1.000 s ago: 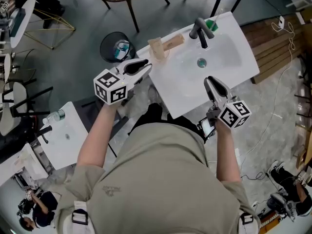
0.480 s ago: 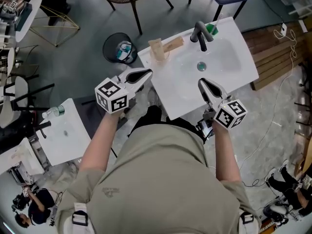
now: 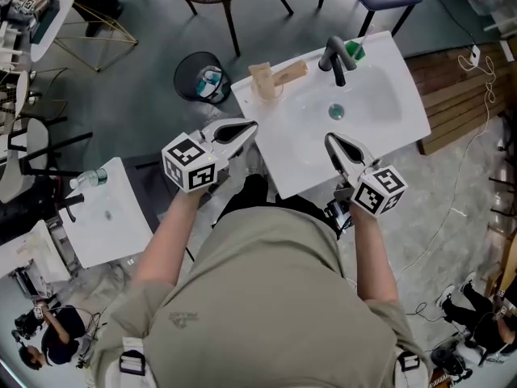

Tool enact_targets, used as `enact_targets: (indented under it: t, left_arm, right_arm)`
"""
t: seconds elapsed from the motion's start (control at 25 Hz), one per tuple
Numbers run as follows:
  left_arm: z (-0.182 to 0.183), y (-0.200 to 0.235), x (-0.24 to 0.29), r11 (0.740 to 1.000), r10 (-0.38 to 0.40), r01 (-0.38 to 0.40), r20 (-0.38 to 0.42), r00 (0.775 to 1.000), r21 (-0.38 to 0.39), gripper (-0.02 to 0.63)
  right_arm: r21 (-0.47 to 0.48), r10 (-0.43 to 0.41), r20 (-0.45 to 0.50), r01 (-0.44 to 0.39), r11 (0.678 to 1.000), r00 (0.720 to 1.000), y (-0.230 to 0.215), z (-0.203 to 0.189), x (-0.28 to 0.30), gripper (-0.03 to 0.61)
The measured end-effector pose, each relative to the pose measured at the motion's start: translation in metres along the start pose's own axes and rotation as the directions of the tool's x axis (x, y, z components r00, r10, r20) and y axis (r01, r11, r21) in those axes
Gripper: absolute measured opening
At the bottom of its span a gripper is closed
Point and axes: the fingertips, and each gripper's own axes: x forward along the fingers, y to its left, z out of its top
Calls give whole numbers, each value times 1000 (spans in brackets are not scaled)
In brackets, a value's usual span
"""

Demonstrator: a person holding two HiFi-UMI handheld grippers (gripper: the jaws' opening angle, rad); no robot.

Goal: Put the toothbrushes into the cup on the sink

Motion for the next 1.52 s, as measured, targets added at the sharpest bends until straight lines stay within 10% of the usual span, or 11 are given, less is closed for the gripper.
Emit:
enact_targets:
  t: [1.52]
  left_arm:
    - [-9,0,6,1000,-11,11,-35,999,-6,6]
  right_arm:
    - [-54,47,-66,-51,997,997,12,-8,21,11]
